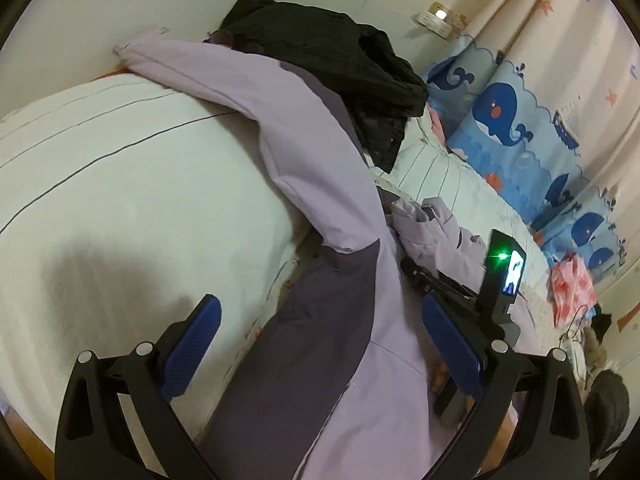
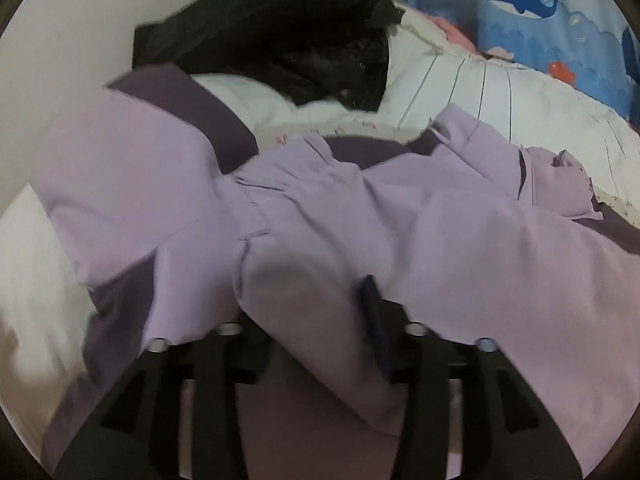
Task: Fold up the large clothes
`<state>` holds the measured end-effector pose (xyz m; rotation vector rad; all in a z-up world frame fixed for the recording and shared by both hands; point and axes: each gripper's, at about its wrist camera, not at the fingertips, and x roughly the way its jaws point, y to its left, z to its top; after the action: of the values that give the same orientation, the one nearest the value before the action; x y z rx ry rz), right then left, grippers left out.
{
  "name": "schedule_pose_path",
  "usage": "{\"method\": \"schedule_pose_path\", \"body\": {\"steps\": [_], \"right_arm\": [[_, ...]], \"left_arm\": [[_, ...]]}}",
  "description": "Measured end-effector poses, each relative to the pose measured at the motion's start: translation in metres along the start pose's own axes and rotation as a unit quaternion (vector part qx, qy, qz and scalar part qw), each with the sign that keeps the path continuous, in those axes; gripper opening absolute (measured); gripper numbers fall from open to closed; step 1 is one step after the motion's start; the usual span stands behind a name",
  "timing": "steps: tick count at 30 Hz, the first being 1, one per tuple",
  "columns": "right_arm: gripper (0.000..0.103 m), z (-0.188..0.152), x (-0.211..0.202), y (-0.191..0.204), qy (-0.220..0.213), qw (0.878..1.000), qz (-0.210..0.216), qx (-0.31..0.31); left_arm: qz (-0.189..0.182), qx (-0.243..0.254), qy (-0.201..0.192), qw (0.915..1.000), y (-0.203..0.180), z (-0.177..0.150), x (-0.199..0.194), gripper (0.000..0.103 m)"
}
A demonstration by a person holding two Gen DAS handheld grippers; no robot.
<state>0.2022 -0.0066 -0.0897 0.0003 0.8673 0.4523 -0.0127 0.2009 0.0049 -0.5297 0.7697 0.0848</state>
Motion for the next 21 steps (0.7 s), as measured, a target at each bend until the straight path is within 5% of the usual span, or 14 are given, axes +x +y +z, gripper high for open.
{"method": "schedule_pose_path", "body": {"steps": [3, 7, 12, 14, 17, 19, 21], "right_arm": [[0.05, 0.004, -0.015, -0.003, -0.038, 0.999, 0.011, 0.008], [0.069, 0.009, 0.017, 0.009, 0.056, 0.997, 0.045, -0.019], [0.07, 0.021, -0.039, -0.005, -0.021, 0.991, 0.129, 0.043], [0.072, 0.023, -0.086, -0.028, -0.074, 0.991, 0.098, 0.057], [0.084, 0.013, -0.14, -0.077, -0.125, 0.99, -0.033, 0.062], [0.087, -0.004, -0.169, -0.13, -0.141, 0.976, -0.138, 0.096], [0.087, -0.028, -0.18, -0.191, -0.127, 0.959, -0.189, 0.171]], "left_arm": [[-0.005, -0.008, 0.005, 0.9999, 0.003, 0.001, 0.004, 0.096], [-0.012, -0.009, 0.01, 0.9998, 0.0, -0.001, 0.007, 0.096], [-0.01, 0.0, 0.01, 0.9999, -0.001, -0.001, 0.007, 0.096], [-0.007, 0.0, 0.01, 0.9999, 0.001, 0.0, 0.007, 0.096], [-0.01, -0.006, 0.009, 0.9999, 0.001, 0.0, 0.008, 0.096], [-0.007, 0.0, 0.009, 0.9999, -0.002, -0.001, 0.008, 0.096], [-0.003, 0.007, 0.007, 0.9999, -0.006, -0.002, 0.009, 0.096]]}}
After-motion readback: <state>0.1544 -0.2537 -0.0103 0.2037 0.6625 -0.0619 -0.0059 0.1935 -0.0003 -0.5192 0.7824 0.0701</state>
